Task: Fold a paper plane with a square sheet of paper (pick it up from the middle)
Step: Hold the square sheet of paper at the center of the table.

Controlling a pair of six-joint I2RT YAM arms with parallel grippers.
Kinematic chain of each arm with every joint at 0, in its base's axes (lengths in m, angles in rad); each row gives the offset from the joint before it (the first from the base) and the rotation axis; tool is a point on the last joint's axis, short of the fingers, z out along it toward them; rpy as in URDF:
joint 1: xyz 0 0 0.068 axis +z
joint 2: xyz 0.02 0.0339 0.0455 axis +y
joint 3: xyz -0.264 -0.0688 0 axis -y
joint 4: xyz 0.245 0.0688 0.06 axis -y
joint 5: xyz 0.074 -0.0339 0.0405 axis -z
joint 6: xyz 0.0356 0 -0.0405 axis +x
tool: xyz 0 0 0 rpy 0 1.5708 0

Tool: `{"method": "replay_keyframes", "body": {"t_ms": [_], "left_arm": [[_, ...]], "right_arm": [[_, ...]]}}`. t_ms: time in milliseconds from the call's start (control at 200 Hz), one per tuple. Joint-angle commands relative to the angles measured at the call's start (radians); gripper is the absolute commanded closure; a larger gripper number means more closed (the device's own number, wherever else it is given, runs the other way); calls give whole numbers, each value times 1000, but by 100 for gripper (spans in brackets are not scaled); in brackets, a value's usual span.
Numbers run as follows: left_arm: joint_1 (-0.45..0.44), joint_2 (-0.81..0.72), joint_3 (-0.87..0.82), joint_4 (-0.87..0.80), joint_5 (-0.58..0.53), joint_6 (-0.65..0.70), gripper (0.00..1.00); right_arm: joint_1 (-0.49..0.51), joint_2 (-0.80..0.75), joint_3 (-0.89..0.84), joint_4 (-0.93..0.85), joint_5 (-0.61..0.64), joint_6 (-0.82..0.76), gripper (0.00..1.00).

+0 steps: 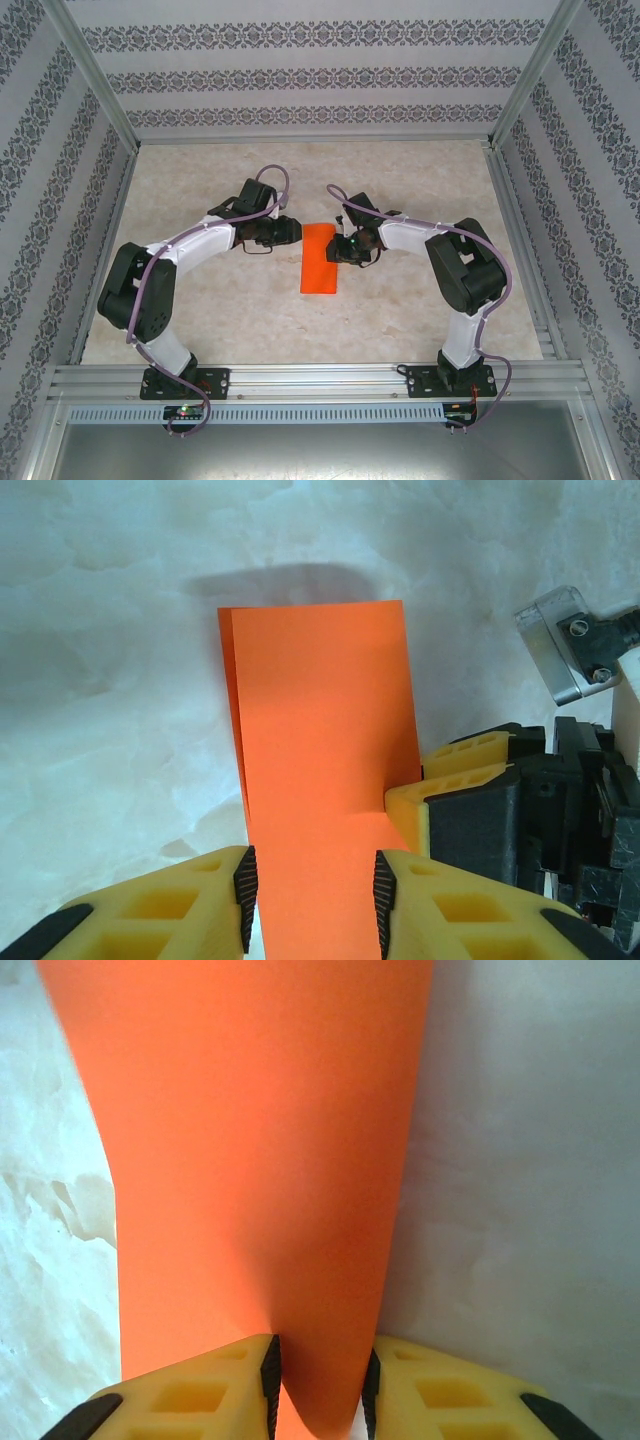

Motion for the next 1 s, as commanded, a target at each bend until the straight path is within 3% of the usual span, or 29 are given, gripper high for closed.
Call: {"method": "replay_keyframes", "body": {"t_ms": [0,994], "left_arm": [[7,-17,-5,-29,0,24,60],[6,40,-24,30,60,-10,60]], "right_arm": [[4,30,15,-64,81,-20,69],[22,78,43,-116,139,21,66]]}}
